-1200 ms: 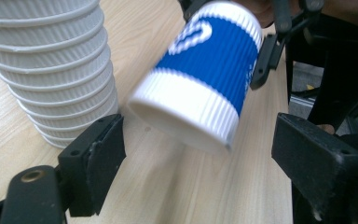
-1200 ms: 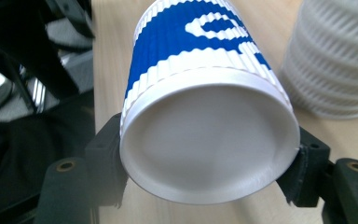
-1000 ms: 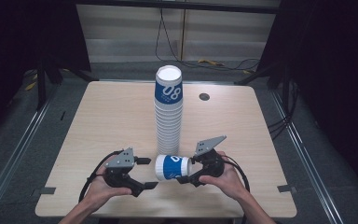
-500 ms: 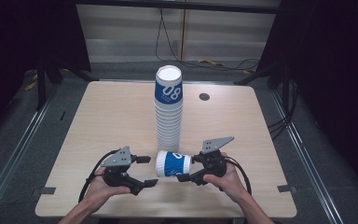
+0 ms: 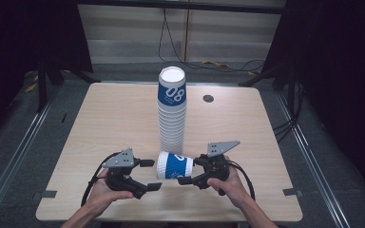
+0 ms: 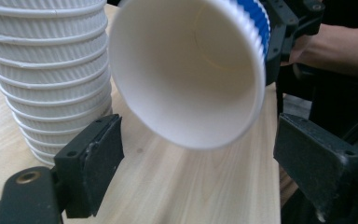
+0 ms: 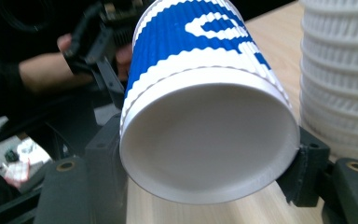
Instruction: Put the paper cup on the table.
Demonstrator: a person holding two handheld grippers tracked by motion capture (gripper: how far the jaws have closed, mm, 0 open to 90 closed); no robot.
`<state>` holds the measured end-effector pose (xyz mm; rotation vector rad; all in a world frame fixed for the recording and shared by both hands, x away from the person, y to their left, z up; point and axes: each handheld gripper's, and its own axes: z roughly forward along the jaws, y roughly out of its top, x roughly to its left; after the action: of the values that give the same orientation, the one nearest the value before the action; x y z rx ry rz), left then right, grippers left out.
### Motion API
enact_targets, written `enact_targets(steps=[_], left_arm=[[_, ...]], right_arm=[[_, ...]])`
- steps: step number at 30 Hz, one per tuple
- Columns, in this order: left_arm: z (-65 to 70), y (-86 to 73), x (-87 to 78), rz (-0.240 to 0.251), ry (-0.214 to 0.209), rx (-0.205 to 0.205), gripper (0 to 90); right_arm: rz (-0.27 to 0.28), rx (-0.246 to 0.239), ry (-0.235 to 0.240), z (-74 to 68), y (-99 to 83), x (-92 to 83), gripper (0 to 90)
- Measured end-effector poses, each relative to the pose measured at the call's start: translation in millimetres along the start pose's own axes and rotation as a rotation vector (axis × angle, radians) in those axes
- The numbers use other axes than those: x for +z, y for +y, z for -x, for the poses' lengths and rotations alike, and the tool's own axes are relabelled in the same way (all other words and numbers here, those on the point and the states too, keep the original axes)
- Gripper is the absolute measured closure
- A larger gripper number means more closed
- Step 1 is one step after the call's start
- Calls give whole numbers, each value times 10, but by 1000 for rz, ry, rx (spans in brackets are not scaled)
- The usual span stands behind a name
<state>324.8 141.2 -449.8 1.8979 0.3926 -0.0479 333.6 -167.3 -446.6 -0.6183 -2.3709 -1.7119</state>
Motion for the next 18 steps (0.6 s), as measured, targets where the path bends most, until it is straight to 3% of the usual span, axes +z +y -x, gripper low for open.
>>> enact_targets(steps=[3,7,11,18], left_arm=[[0,-1,5,-3,-7,4,157],[10,3,-2,18,-59,15,157],[10,22,12,27,-23,2,156],[-25,20,14,58,-31,-4,153]], right_arm=[[15,-3,16,-9,5,7,304],[13,-11,28,-34,-4,48,304],[1,-28,47,-64,-9,114,305],[3,-44,36,-67,-13,133,306]])
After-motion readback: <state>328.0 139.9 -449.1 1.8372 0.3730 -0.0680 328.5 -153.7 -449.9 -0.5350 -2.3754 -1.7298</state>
